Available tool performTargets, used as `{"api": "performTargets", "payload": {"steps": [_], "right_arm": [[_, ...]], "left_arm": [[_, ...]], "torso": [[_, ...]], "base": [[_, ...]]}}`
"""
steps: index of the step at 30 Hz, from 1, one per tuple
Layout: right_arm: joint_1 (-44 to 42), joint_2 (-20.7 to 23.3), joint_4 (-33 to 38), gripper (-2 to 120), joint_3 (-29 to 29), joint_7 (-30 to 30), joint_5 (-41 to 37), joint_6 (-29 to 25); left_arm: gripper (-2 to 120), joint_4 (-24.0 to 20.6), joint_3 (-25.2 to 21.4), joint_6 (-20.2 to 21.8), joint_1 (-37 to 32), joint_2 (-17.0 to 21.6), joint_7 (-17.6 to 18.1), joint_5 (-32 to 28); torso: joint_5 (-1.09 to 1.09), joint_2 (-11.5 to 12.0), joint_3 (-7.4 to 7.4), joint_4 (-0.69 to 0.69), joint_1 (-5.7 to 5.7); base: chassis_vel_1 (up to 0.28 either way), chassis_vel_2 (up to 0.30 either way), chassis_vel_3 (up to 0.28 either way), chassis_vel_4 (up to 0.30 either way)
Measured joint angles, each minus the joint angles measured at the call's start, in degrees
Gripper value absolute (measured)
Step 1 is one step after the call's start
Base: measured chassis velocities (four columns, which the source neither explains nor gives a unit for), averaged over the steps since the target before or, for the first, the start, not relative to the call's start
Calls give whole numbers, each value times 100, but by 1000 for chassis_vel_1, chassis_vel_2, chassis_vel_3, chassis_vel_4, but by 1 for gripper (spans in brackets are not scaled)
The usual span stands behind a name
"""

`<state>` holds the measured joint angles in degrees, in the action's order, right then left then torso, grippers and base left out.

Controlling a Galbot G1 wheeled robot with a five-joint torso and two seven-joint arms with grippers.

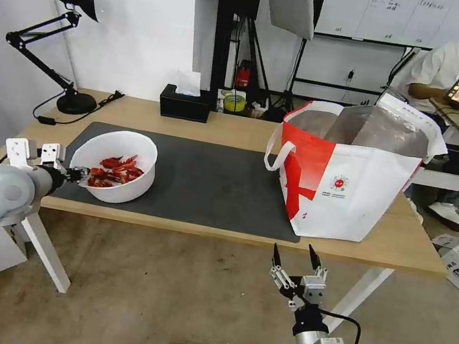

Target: Pick up the trash from the table and place it into the takeout bag.

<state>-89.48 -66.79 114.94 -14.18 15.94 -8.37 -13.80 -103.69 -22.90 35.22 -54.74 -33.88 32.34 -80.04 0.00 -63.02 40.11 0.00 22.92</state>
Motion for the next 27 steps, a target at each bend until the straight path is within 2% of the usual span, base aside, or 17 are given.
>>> {"api": "performTargets", "payload": {"steps": [2,4,6,8,18,23,27], "right_arm": [[1,-2,-8,80,1,3,0,-2],[3,-2,-9,80,2,3,0,-2],[10,-3,-15,78,4,5,1,-3],[12,-3,-17,78,6,5,1,-2],[21,-2,-18,78,18,9,3,-3],[22,5,2,76,26,11,2,-2],[24,11,19,75,33,11,1,6]], "left_arm": [[17,2,32,0,21,15,-1,0],[13,3,41,0,25,16,-1,-1],[2,3,57,0,30,26,-19,-2],[0,1,60,0,33,33,-20,-2],[0,-98,-47,3,78,57,9,-45],[0,-279,-126,33,452,125,167,-532],[0,-391,51,52,977,223,426,-1123]], "torso": [[0,0,0,0,0],[0,0,0,0,0],[0,0,0,0,0],[0,0,0,0,0],[0,0,0,1,-1],[0,0,0,0,-1],[0,0,0,1,-1]], "base": [[0,0,0,0],[0,0,0,0],[0,0,0,0],[0,0,0,0],[0,0,0,0],[0,0,0,0],[0,0,0,0]]}}
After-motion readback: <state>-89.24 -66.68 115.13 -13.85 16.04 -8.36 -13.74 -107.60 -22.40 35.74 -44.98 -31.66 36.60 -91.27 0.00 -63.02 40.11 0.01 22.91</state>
